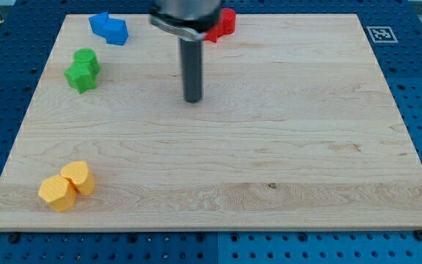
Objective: Place the arm above the green circle
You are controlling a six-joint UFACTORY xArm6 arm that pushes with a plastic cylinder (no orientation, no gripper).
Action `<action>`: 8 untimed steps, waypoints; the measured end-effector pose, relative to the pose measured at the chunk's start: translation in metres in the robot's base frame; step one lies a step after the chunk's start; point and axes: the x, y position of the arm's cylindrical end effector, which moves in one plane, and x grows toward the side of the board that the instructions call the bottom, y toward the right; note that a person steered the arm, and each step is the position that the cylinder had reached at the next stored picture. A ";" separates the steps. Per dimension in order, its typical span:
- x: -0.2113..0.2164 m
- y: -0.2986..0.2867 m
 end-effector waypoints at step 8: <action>-0.102 -0.158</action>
